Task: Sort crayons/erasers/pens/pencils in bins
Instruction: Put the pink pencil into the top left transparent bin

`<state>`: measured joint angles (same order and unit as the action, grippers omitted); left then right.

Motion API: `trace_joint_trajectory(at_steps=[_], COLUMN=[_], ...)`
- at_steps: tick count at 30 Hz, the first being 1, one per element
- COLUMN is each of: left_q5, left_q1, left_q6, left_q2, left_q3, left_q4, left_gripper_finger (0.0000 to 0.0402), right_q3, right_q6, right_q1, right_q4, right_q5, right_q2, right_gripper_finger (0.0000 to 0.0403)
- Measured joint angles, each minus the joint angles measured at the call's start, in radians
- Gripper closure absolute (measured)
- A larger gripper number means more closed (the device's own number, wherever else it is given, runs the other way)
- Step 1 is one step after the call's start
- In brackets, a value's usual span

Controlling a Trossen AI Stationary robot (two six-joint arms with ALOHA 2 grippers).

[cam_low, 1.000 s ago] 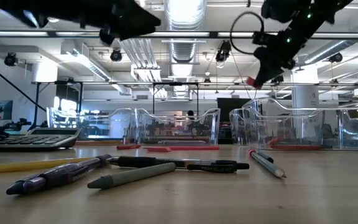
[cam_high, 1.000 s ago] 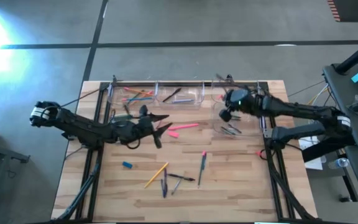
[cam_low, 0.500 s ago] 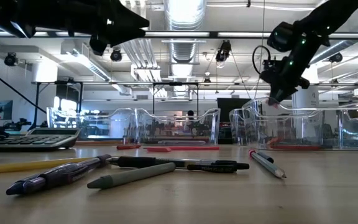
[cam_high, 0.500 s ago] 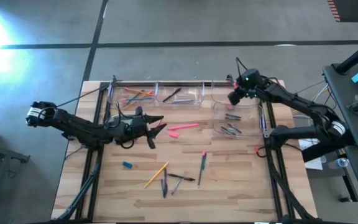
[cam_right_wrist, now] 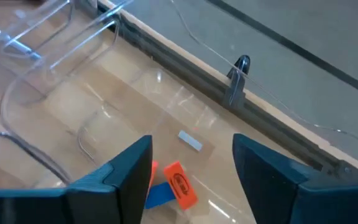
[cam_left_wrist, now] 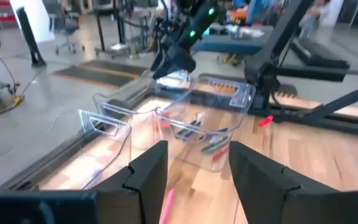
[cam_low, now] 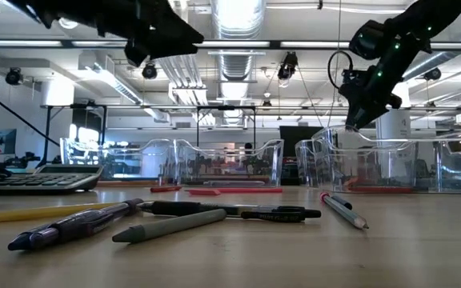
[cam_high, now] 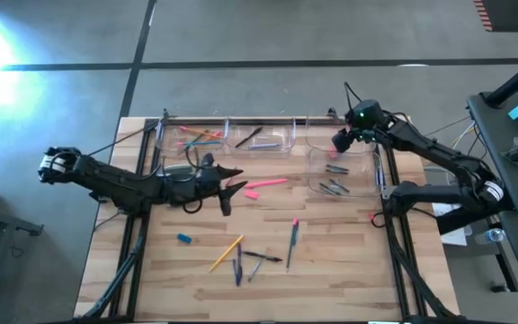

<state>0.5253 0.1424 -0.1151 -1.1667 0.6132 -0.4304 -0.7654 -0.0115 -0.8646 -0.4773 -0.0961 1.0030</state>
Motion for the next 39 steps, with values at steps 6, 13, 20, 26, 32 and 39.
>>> trace_joint_trajectory(at_steps=[6, 13, 20, 26, 32, 39], left_q5=[-0.016, -0.261, -0.371, -0.395, -0.442, -0.445], left_q1=[-0.013, -0.138, -0.23, -0.267, -0.286, -0.322], left_q6=[-0.004, -0.062, 0.023, 0.091, 0.14, 0.149], left_q2=[-0.051, -0.206, -0.426, -0.561, -0.637, -0.676], left_q3=[0.116, 0.295, 0.441, 0.5, 0.518, 0.517], left_q4=[0.17, 0.49, 0.656, 0.657, 0.659, 0.657], left_gripper_finger=[0.0245, 0.0245, 0.0245, 0.0245, 0.0245, 0.0245], right_q3=[0.0, 0.047, 0.182, 0.355, 0.464, 0.519], right_q6=[-0.007, 0.021, 0.047, 0.01, -0.091, -0.146], right_q1=[0.005, 0.095, 0.303, 0.492, 0.644, 0.727], right_q4=[-0.07, 0.019, 0.229, 0.479, 0.584, 0.707], right_q5=[0.076, 0.303, 0.306, 0.162, -0.129, -0.221], right_q2=[-0.049, -0.212, -0.443, -0.611, -0.707, -0.726], right_gripper_finger=[0.0182, 0.0184, 0.0184, 0.0184, 0.0184, 0.0184])
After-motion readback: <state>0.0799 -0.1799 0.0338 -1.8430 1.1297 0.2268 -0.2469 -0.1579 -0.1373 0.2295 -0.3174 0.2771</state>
